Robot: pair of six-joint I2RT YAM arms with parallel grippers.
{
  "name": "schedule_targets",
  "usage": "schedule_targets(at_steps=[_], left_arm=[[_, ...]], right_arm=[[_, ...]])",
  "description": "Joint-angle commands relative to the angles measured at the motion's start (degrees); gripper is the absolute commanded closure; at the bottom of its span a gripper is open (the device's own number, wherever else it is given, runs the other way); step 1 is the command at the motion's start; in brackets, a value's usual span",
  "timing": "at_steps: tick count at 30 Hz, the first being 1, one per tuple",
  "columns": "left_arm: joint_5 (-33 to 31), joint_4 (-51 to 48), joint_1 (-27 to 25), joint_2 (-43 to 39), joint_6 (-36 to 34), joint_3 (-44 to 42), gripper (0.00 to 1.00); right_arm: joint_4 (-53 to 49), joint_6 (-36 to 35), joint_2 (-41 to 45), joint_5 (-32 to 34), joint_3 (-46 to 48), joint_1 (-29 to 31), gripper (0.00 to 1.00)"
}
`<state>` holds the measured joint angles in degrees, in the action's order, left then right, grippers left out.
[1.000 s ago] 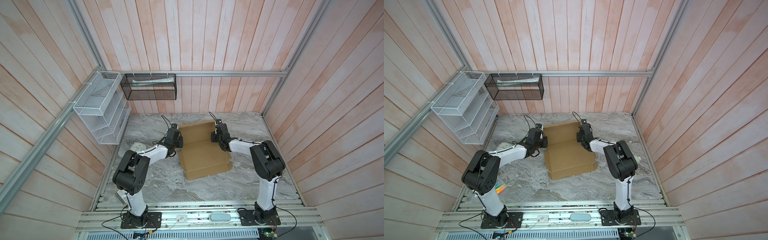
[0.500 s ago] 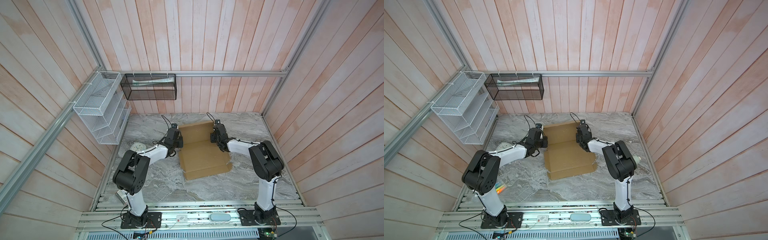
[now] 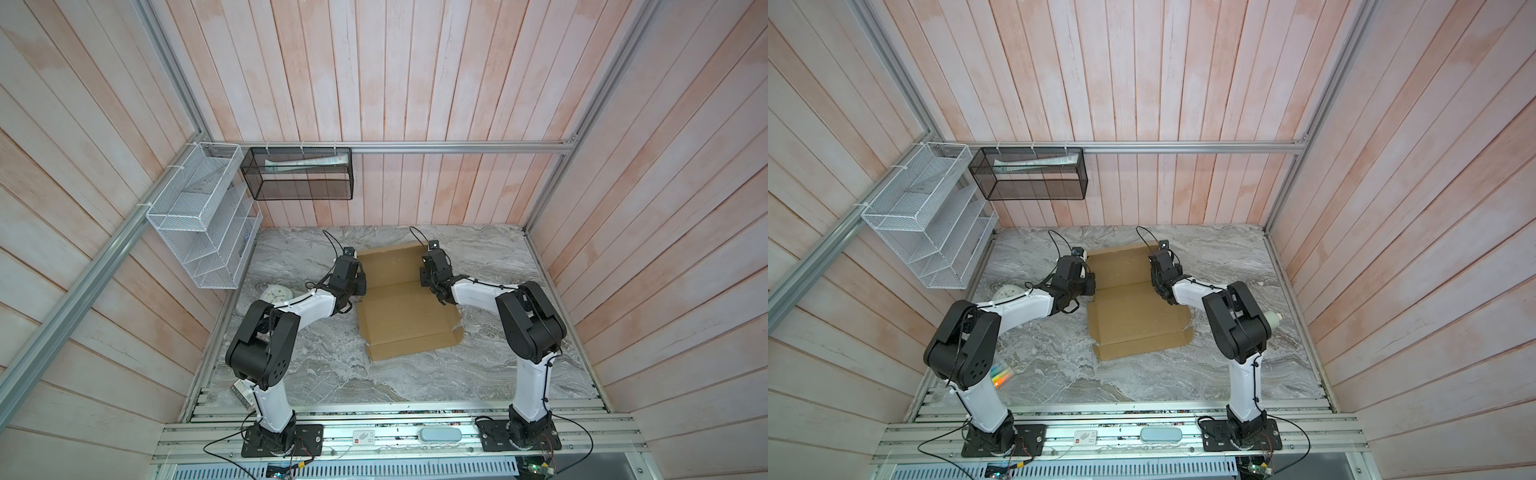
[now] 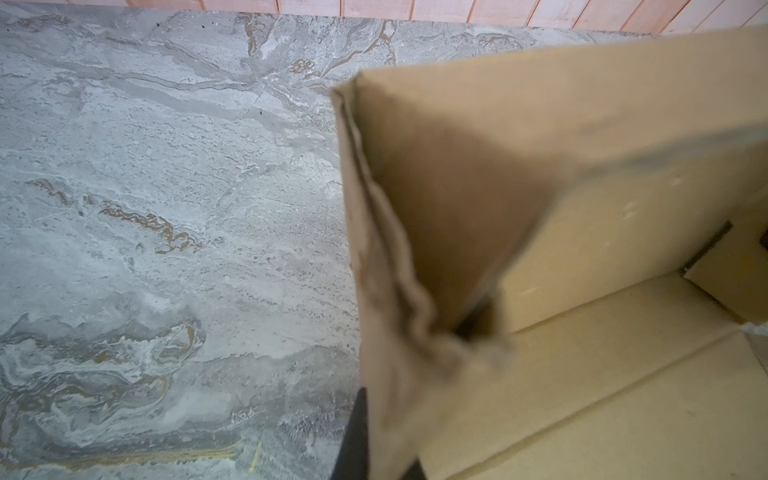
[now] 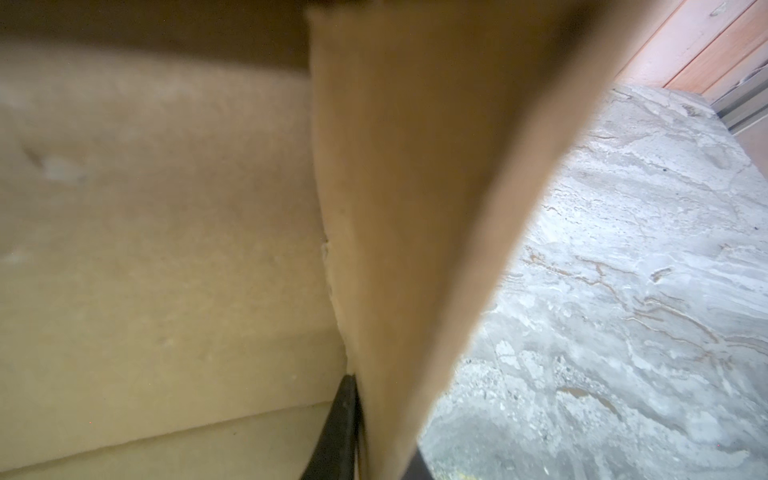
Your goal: Fold the paper box
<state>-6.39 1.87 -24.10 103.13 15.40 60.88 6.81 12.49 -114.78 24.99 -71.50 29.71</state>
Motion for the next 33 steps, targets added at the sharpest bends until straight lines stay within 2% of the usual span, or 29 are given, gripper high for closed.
schedule_targets(at_steps=[1,15,26,33], left_arm=[[4.11,-4.43,-0.95,1.91,-0.65,-1.27,1.00],[3.76,-4.34,-0.95,1.41,-0.48,-1.79,1.00],[3.76,-4.50,-0.95,1.03,-0.57,-1.61,1.00],[3.54,-4.74,-0.95,1.30,-0.93,-1.41,1.00]], right_arm=[[-6.43,0.67,-3.02,-0.28,-0.68,1.86,0.90],[-8.03,1.30,-3.28,1.34,-1.60,2.36,0.93],[-8.13,2.19,-0.65,-0.21,-0.92,2.32,0.81],[-7.69,2.69,1.87,-0.61,-0.35,2.32,0.78]])
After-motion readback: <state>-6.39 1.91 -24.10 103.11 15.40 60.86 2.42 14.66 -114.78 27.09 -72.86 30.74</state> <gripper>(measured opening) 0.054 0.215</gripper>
